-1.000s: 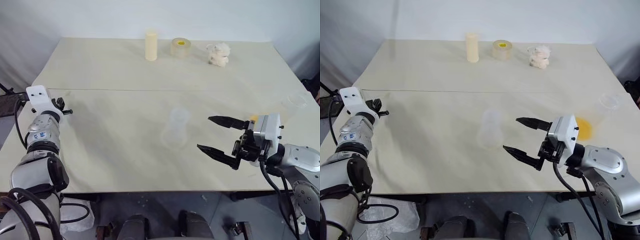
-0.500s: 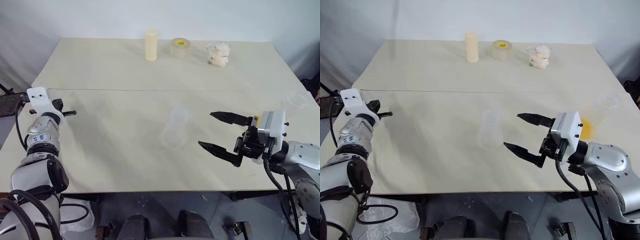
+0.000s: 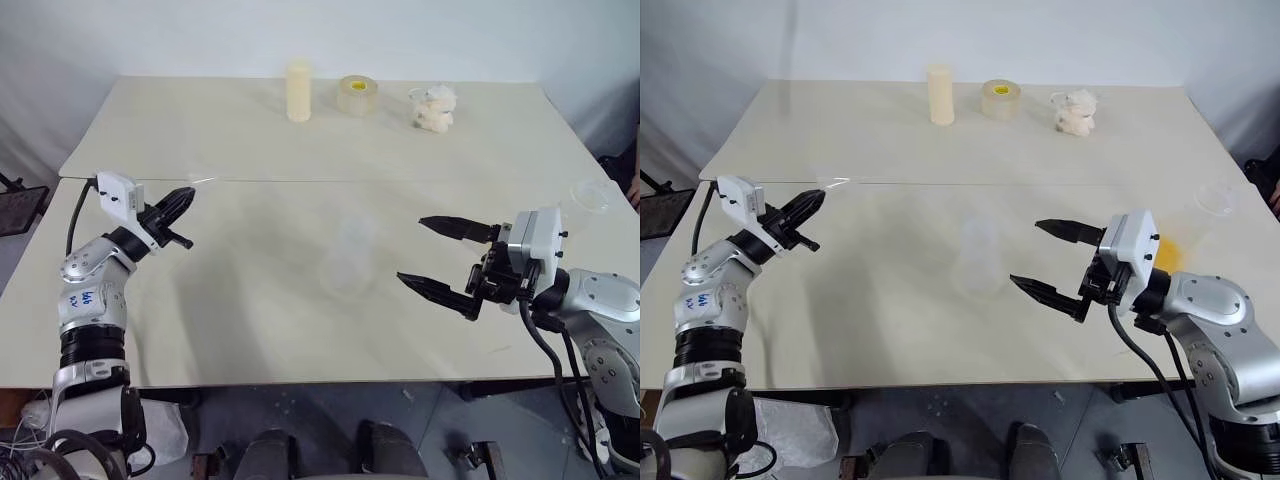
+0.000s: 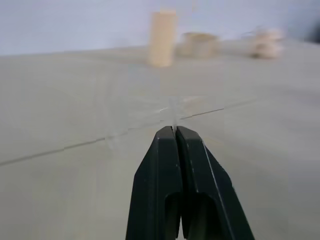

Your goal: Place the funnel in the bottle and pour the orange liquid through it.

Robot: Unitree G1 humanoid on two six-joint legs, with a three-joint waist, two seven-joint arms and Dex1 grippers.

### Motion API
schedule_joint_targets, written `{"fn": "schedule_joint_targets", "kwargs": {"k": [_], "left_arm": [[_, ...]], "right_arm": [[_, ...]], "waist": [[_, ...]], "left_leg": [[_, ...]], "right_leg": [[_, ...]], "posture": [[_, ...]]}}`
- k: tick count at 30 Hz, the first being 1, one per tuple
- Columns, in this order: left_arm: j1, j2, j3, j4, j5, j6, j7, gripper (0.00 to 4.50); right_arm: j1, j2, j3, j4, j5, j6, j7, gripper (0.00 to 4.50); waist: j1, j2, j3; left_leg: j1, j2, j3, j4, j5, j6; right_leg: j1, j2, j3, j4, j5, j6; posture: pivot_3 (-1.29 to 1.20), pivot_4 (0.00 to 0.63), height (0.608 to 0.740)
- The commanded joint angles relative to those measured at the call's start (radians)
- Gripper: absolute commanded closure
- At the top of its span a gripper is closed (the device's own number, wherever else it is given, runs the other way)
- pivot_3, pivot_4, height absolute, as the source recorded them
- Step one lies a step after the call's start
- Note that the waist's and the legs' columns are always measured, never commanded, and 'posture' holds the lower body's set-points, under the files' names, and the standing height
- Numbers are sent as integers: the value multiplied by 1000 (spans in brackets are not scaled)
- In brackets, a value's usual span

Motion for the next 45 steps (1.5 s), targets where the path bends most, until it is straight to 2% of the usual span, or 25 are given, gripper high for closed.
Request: {"fn": "schedule_joint_targets", "kwargs": {"k": [1, 5, 8, 22, 34, 36, 45], "left_arm": [[0, 25, -24, -183, -101, 54, -135, 4475], [-57, 39, -72, -253, -152, 101, -261, 4475], [-111, 51, -108, -240, -159, 95, -358, 4475], [-399, 39, -316, -15, 7, -150, -667, 4475], [-533, -30, -385, 172, 137, -428, -715, 4475], [-551, -42, -389, 195, 147, -454, -716, 4475], [-641, -80, -424, 283, 171, -566, -779, 4475]], "right_arm": [[-12, -4, -17, 24, -6, -43, 37, 0], [14, -16, -49, 60, -21, -78, 72, 0], [27, -13, -57, 64, -31, -93, 70, 0], [72, 18, -73, 53, -47, -116, 11, 0], [96, 38, -67, 40, -63, -135, -14, 0], [103, 41, -69, 32, -62, -136, -20, 0], [129, 51, -73, 10, -66, -142, -37, 0]], "waist": [[4, 0, 0], [9, 0, 0], [9, 0, 0], [8, 0, 0], [9, 0, 0], [9, 0, 0], [11, 0, 0]], "left_leg": [[0, 0, 0, 0, 0, 0], [0, 0, 0, 2, 0, 0], [0, 0, 1, 2, 0, 0], [-2, 0, 8, 2, 0, 0], [-8, 0, 7, 8, 0, 0], [-13, 0, 5, 12, 0, 0], [-15, 0, 2, 13, 0, 1]], "right_leg": [[0, 0, 0, 0, 0, 0], [1, 0, 1, 0, 0, 0], [1, 0, 1, 0, 0, 0], [0, 1, 1, -2, 0, 0], [-1, 1, -2, -3, 0, 0], [-3, 1, -4, -2, 0, 0], [-3, 1, -7, -2, 0, 0]], "posture": [[0, 150, 740], [0, 150, 740], [0, 150, 740], [0, 150, 740], [0, 150, 740], [0, 150, 740], [0, 150, 740]]}}
